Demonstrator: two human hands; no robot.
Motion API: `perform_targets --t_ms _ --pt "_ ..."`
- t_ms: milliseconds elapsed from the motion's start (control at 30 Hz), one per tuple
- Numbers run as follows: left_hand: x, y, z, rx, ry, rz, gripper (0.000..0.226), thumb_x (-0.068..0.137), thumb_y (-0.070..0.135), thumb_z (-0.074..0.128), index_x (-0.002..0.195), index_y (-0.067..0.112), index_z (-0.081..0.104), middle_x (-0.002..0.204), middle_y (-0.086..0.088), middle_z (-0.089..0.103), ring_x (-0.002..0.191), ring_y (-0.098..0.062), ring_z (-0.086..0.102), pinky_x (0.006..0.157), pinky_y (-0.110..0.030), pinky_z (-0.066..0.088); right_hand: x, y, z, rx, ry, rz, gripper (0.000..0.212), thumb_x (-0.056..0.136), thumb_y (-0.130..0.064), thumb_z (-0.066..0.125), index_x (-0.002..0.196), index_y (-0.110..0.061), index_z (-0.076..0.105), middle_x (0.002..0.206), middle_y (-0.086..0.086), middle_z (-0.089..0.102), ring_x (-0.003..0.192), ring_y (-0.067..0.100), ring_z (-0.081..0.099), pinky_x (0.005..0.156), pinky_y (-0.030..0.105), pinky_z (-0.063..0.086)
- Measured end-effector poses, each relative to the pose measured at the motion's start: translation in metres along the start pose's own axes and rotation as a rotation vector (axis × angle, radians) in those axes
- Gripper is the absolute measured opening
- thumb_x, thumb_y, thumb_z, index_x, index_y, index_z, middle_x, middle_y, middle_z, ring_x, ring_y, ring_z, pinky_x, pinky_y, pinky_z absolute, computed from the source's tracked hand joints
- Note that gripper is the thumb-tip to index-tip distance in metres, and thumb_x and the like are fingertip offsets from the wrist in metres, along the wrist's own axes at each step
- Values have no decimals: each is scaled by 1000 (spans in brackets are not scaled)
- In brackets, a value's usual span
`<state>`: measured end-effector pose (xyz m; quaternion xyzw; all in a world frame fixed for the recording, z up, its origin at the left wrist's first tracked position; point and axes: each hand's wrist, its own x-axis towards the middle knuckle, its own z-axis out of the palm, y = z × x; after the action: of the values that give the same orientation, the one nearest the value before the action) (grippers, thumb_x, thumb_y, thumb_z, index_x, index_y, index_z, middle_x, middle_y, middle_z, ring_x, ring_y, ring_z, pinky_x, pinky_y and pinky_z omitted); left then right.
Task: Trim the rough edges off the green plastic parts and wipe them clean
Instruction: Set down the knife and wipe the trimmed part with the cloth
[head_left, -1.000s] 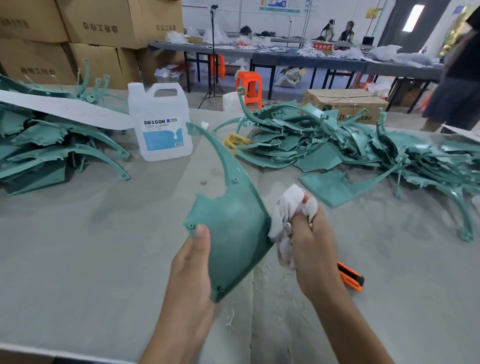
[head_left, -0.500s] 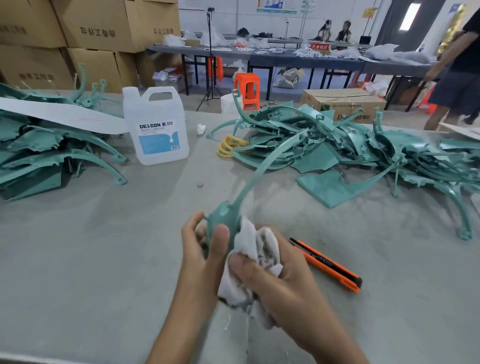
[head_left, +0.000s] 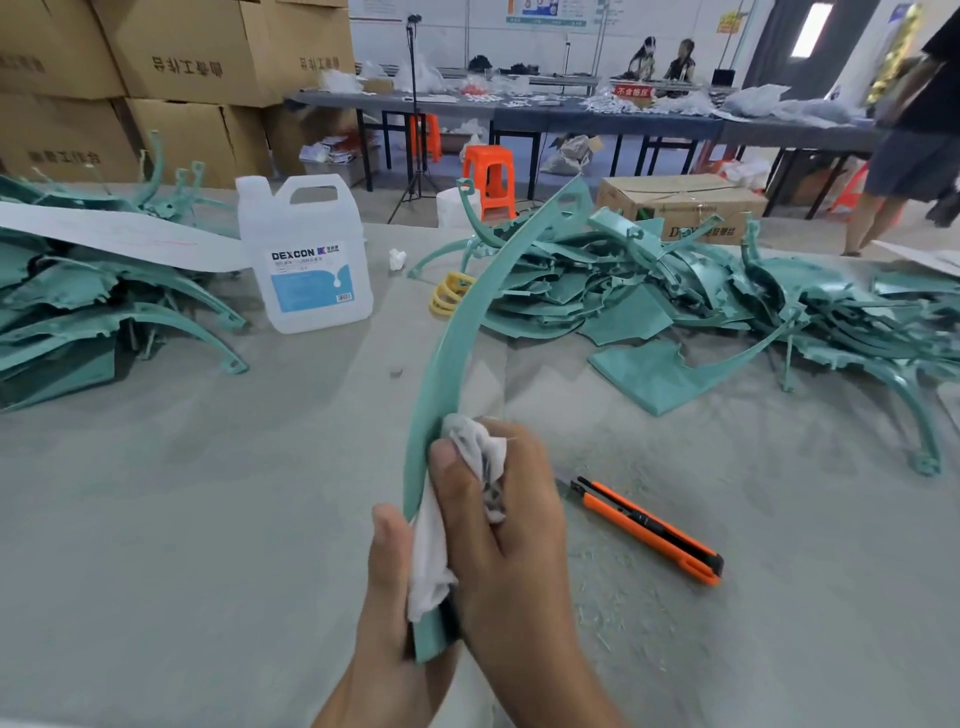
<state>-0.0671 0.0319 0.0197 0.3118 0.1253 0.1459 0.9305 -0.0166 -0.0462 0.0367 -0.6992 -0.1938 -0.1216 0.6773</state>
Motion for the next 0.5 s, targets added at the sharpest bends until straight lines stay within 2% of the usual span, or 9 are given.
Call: perform_targets --t_ms 67,133,200,233,267,333,400,433,500 --pt "0 -8 0 -48 -75 -109 73 105 38 45 156 -4 13 162 -17 19 152 -27 21 125 -37 -1 5 2 -1 -111 78 -43 18 96 -54 53 105 -40 59 104 -16 55 102 12 59 86 33 50" --pt "4 -26 10 -50 -182 -119 84 91 30 65 149 -16 24 138 -27 56 131 -22 56 118 -38 31 12 5 -2 -140 94 -28 18 97 -51 56 103 -34 62 102 -14 53 100 10 57 86 31 48" --pt "3 -22 18 38 -221 -61 110 42 33 103 121 -23 50 103 -25 73 105 -18 71 94 -32 53 17 7 -4 -141 97 -3 12 100 -42 60 103 -31 63 102 -12 53 98 11 57 86 37 49" --pt "4 -23 18 84 -142 -68 119 14 42 103 109 -17 61 98 -19 75 107 -18 68 93 -34 54 18 8 -5 -143 111 -8 8 100 -40 60 103 -32 62 102 -12 53 97 11 57 86 38 49" --pt "3 -23 14 73 -138 -91 118 7 43 101 107 -10 66 105 -17 74 117 -20 63 99 -37 50 17 8 -7 -143 125 -28 6 100 -40 61 103 -35 61 102 -12 54 97 11 58 84 38 50" --pt "0 -21 19 254 -196 -63 98 35 40 95 122 8 62 130 -16 65 119 -25 63 99 -42 47 16 1 -8 -134 109 -99 10 96 -47 59 103 -41 58 102 -15 54 94 11 60 79 30 51" --pt "2 -21 11 451 -240 -11 85 47 30 76 128 18 52 134 -9 61 115 -21 65 88 -30 50 24 -7 -9 -182 42 -211 14 93 -49 61 103 -40 61 101 -16 52 91 7 60 76 17 47" --pt "2 -19 9 571 -281 67 87 50 30 71 132 18 46 134 -5 59 120 -22 61 90 -26 50 32 -9 -11 -218 39 -270 18 92 -46 63 104 -34 65 100 -13 51 90 5 58 77 14 44" --pt "-1 -20 2 809 -390 186 104 47 55 79 136 20 39 140 4 51 127 -19 56 101 -28 47 52 -10 -19 -285 108 -352 24 94 -40 64 103 -19 70 100 -4 52 91 13 57 77 19 44"
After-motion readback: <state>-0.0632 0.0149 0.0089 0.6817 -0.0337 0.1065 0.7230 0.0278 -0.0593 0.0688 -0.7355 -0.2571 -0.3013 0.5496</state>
